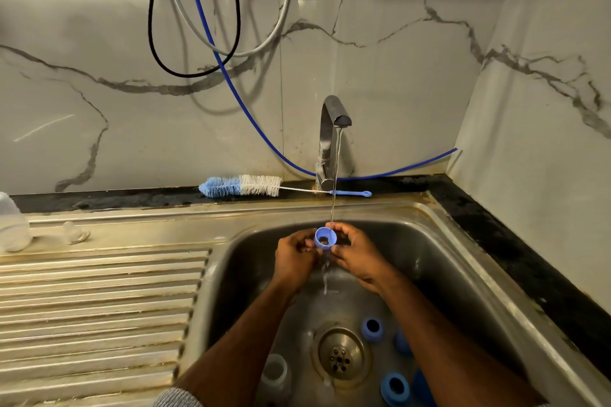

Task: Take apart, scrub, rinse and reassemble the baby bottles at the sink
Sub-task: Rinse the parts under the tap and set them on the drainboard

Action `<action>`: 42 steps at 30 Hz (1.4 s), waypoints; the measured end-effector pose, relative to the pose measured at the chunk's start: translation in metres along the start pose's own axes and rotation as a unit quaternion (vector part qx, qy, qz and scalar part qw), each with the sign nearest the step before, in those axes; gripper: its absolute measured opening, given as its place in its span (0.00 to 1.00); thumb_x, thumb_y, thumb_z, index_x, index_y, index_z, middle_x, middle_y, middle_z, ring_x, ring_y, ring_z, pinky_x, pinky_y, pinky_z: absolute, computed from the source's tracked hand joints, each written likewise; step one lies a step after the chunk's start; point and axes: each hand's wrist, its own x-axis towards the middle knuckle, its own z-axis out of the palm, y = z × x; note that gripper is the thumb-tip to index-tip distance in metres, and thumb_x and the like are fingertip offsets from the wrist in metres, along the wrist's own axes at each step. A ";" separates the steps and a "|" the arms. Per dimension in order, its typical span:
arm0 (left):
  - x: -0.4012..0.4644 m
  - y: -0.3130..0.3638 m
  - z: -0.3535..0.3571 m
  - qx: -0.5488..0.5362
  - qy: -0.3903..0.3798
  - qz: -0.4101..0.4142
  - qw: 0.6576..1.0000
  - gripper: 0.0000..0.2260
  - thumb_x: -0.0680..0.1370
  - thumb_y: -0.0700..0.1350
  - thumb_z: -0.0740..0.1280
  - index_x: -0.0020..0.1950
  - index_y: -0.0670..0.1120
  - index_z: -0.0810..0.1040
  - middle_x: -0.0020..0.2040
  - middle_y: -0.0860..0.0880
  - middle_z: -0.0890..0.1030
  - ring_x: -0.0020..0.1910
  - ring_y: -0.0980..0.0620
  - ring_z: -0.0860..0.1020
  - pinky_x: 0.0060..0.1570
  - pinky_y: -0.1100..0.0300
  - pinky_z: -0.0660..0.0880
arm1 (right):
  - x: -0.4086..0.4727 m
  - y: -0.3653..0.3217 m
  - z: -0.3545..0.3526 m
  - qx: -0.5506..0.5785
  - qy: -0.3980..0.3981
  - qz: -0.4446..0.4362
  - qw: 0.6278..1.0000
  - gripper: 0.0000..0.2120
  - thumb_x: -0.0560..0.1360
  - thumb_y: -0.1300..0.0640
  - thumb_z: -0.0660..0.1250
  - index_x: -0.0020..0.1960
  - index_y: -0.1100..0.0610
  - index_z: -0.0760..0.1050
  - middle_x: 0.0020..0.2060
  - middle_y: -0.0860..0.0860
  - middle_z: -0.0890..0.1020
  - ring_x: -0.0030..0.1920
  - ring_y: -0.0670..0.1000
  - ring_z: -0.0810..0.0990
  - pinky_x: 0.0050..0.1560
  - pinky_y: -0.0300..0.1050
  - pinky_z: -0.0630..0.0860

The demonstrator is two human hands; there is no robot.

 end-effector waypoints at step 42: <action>-0.004 0.003 -0.007 0.112 -0.051 0.001 0.992 0.11 0.81 0.40 0.65 0.53 0.53 0.86 0.42 0.47 0.86 0.37 0.55 0.81 0.34 0.60 0.76 | -0.007 0.004 -0.008 -0.074 -0.036 -0.019 0.996 0.18 0.73 0.65 0.74 0.60 0.52 0.77 0.52 0.51 0.85 0.51 0.51 0.84 0.56 0.52 0.82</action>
